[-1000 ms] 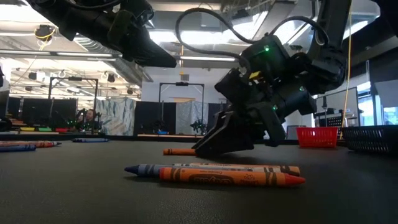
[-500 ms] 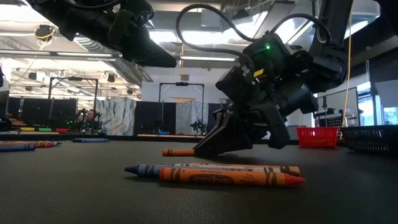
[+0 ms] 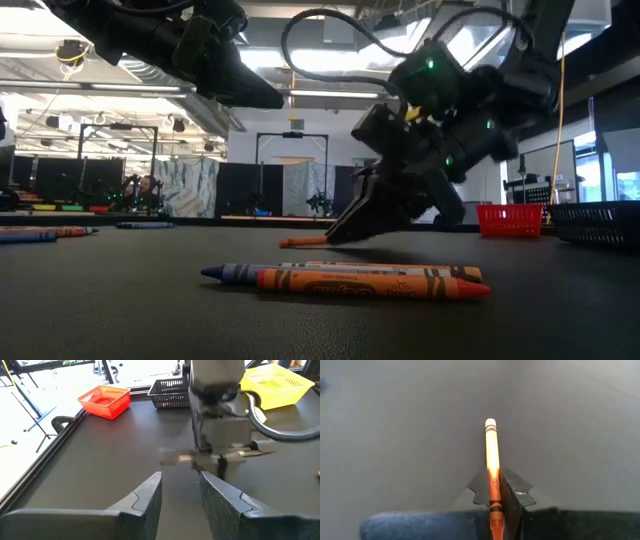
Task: Sort crayons
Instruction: Put the orange crayon into the red bin
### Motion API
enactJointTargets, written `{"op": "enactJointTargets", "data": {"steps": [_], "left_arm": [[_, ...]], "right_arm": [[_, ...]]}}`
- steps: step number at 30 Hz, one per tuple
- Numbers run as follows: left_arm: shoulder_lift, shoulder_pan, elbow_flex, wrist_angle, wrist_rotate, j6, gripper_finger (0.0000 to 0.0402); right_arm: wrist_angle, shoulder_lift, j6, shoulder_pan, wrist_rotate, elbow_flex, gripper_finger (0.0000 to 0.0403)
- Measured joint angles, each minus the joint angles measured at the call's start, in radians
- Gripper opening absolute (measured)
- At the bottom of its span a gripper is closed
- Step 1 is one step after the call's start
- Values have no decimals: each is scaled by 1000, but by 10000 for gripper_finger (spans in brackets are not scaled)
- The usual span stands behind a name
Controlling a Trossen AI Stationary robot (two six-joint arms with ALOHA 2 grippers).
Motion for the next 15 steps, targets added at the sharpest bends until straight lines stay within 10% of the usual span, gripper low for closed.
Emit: {"op": "enactJointTargets", "data": {"steps": [15], "left_arm": [[0,0,0,-9,0,-1,126]], "right_arm": [[-679,-451,95,0,439,2,24]]}}
